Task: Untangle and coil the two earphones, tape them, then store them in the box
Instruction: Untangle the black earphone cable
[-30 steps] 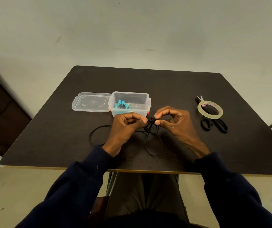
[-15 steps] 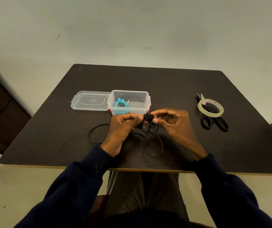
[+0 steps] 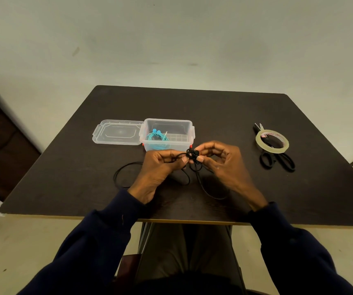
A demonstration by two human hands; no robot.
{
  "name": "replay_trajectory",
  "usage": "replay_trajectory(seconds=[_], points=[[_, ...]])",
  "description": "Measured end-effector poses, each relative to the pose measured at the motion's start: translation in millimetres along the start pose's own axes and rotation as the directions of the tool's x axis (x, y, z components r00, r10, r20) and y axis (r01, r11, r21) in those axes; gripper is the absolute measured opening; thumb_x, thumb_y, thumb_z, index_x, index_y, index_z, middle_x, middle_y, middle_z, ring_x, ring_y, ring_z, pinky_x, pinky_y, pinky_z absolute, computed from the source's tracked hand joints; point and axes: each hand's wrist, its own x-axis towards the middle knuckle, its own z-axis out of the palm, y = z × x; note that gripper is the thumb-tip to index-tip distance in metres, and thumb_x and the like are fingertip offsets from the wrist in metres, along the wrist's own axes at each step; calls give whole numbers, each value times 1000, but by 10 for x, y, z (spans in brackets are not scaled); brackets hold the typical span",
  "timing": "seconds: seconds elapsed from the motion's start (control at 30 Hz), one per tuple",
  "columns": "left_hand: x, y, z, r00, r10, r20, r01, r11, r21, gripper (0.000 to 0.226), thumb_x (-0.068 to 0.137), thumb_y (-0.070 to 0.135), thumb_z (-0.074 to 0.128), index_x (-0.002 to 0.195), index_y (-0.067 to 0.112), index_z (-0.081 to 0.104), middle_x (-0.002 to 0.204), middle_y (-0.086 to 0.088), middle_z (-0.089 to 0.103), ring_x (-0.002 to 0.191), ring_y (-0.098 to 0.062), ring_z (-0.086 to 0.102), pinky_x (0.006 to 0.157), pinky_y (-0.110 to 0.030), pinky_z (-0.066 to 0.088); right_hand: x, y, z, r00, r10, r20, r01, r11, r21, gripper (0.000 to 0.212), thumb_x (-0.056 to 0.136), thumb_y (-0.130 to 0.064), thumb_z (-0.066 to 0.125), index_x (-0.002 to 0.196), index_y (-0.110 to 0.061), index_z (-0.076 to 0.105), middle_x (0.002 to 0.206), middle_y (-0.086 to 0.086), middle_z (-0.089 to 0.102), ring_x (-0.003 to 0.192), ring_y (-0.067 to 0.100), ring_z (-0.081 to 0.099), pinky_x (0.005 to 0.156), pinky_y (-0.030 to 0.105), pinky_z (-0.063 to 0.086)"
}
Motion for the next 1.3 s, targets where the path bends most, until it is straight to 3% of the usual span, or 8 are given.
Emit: replay_trajectory(seconds=[0.13,0.23,0.37,0.6,0.83,0.97,1.2,1.3], points=[[1,23,5,1000,13,-11,-12,999,49,22,88,6,72,109,4,74,102,-9,78,87,-14,73,79,-23,57,-16,-14,15,1000,22,7,-22,1000,6,24,91,-8,73,114,-10,71,101,1,77,95,14,74,83,29,60],[2,24,-24,998,-54,25,54,999,-1,23,85,13,74,107,7,75,103,-10,77,89,-19,72,84,-33,58,-6,-12,-26,1000,6,25,-4,996,-85,28,87,-20,79,114,-17,73,100,0,75,89,19,73,79,41,61],[5,37,-37,984,-149,102,159,982,-102,19,79,19,73,97,14,79,101,-14,77,88,-22,72,84,-34,53,22,-10,-94,999,1,33,3,989,-147,20,86,-18,80,106,-19,77,99,-6,74,85,17,70,76,38,60],[71,62,10,981,-167,96,179,975,-133,25,82,16,75,103,3,76,102,-17,76,80,-18,67,72,-26,48,58,-5,-165,993,-75,88,95,964,-249,34,85,-15,80,117,-23,73,116,-15,71,112,10,65,81,33,59],[134,23,91,994,-108,-10,106,987,-122,22,70,13,82,92,7,79,97,-18,77,89,-26,73,89,-41,56,105,-23,-153,984,-172,33,175,949,-260,19,80,-11,84,98,-15,79,97,-7,73,92,15,67,75,25,54],[151,19,110,998,-54,-35,52,997,-51,17,79,3,79,96,3,76,93,-14,78,84,-22,74,79,-29,59,138,-28,-154,983,-182,20,181,946,-268,14,79,-11,85,91,-11,79,91,-3,72,84,15,69,73,27,57],[153,4,141,993,47,-111,-48,999,-3,18,80,0,78,98,5,77,94,-11,78,85,-27,76,80,-28,60,114,-58,-95,999,-40,18,43,982,-185,9,94,-12,70,96,-14,79,94,-5,74,88,14,71,78,33,58],[151,3,128,995,71,-73,-70,997,28,17,80,2,79,95,10,78,96,-7,79,92,-24,75,84,-30,60,101,-69,-52,1000,12,-16,-14,982,-189,10,89,-7,75,94,-16,79,90,-9,75,82,10,72,72,27,58]])
